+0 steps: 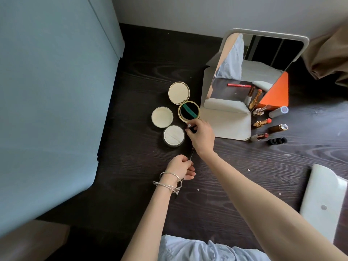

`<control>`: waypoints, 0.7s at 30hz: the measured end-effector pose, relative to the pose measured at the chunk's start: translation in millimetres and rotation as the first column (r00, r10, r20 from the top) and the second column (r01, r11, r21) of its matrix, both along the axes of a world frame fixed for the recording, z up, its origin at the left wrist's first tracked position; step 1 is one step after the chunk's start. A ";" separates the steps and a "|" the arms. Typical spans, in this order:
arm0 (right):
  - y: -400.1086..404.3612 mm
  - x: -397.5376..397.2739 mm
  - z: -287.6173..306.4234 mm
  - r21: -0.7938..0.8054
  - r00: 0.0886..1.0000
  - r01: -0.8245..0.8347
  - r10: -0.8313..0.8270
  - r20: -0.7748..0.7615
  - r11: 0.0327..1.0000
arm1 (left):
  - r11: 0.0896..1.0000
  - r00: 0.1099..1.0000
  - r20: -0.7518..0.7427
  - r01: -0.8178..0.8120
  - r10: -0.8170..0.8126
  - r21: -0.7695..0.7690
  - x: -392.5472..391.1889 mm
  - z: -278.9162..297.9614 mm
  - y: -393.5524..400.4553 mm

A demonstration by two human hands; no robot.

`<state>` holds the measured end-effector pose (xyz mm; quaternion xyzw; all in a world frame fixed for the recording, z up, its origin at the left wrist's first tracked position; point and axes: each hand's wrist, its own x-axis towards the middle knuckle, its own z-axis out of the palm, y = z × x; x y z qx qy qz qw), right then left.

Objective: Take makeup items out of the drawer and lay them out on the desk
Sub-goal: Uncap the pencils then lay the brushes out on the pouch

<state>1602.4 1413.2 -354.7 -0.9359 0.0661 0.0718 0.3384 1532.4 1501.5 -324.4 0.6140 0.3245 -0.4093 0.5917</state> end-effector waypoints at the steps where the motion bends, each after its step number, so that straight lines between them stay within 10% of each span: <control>1: 0.1 -0.5 0.0 0.003 1.000 -0.001 0.001 -0.003 1.000 | 1.000 1.000 0.003 -0.003 0.003 -0.002 0.6 -0.6 0.1; 12: -38.4 -23.7 25.6 0.207 0.935 0.341 -0.308 -0.174 0.917 | 0.941 0.963 0.250 0.016 -0.105 0.337 15.4 -9.2 -11.9; 21: -43.1 -43.6 11.7 0.166 0.879 0.290 -0.194 -0.435 0.943 | 0.802 0.872 0.337 0.098 -0.355 0.590 27.0 -11.0 -35.3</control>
